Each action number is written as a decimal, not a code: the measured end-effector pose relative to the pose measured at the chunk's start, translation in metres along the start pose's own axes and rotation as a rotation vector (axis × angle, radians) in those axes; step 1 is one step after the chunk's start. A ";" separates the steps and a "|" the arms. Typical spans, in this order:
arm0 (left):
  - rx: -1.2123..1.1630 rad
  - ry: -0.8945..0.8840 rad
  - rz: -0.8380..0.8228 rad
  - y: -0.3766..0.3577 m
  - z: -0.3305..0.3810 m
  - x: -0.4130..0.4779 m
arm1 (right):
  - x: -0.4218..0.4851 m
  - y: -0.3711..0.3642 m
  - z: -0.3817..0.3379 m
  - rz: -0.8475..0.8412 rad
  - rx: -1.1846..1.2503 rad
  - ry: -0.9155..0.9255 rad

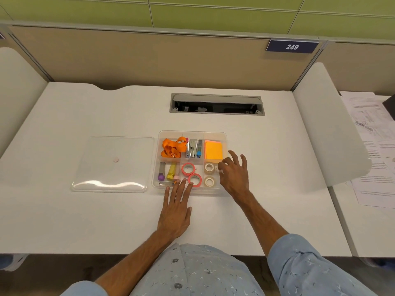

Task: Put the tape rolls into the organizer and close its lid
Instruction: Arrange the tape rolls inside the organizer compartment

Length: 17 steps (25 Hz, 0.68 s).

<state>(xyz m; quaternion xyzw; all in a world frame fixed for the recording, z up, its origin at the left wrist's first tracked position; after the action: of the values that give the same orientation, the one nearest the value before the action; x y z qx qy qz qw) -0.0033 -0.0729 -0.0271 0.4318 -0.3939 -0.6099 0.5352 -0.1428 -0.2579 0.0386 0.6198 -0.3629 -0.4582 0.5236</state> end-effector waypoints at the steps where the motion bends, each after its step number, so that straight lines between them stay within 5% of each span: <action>1: 0.004 -0.008 0.000 0.000 -0.001 0.000 | -0.001 0.001 0.000 0.004 0.030 -0.021; 10: 0.034 -0.020 -0.030 0.000 -0.005 -0.001 | -0.014 0.001 -0.003 0.068 0.240 -0.059; 17: 0.028 -0.023 -0.029 0.001 -0.004 -0.001 | -0.022 -0.014 -0.009 -0.069 0.242 0.013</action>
<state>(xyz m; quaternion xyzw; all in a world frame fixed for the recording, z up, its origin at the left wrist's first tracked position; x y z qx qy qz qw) 0.0005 -0.0726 -0.0273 0.4379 -0.4022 -0.6169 0.5157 -0.1417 -0.2323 0.0296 0.6934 -0.3907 -0.4247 0.4314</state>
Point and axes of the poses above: each hand's wrist, its own x-axis towards the middle knuckle, its own y-axis out of the back of the hand, z = x × y, the point moved 7 cm from there along x, towards the middle knuckle, and after that the axes turned 14 degrees about -y, right-handed, at the moved point
